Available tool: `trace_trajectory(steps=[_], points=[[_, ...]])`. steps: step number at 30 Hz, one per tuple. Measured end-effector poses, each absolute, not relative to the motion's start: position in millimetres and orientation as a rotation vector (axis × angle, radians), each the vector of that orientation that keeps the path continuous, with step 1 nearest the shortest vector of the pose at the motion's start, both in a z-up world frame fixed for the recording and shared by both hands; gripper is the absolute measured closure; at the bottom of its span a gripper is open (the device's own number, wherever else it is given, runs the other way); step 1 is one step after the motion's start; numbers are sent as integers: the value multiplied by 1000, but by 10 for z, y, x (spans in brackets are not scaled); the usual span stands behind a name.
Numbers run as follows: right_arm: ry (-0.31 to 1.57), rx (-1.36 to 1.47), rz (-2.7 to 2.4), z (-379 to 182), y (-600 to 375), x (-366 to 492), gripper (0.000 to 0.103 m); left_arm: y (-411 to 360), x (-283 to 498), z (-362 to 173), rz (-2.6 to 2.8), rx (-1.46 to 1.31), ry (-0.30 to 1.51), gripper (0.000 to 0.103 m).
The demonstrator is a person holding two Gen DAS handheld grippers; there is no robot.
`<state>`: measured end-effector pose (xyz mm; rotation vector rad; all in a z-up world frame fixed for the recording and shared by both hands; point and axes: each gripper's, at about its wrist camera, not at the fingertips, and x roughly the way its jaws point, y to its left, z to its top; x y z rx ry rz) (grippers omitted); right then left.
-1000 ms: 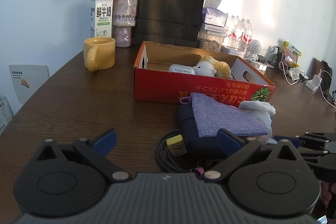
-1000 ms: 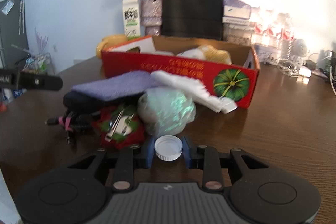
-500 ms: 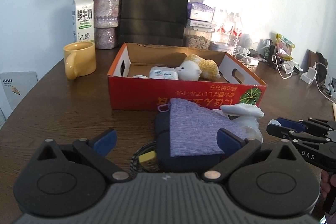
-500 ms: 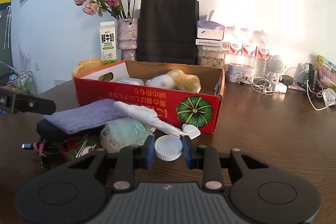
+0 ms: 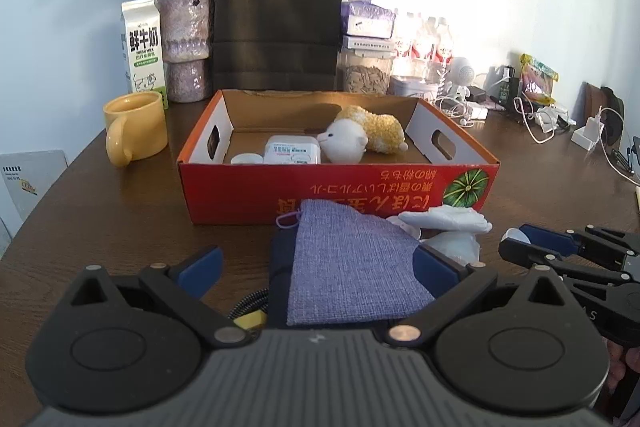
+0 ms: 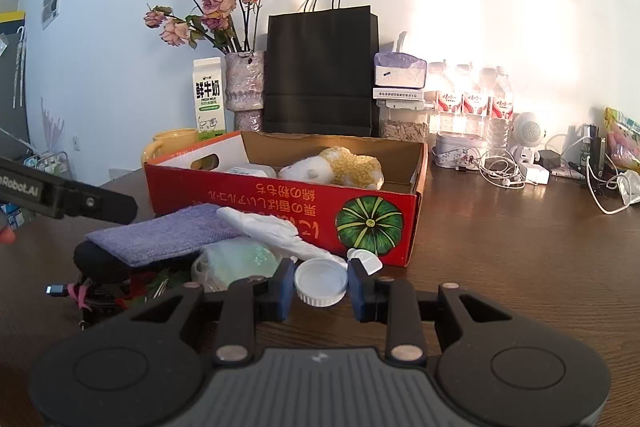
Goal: Organize objects
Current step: 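Grasp the small white cap with the right gripper while left reaches the purple cloth bag, then grasp the purple cloth bag with the left gripper while right holds the cap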
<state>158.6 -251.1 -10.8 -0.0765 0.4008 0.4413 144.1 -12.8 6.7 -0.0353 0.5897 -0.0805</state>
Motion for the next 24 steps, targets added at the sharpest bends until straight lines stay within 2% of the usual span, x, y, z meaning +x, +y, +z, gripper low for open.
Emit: trace_trajectory(steps=[24], points=[[392,-82,433,-99,-2501,1580,75,-413,1801,-160,-119,-4,703,0]])
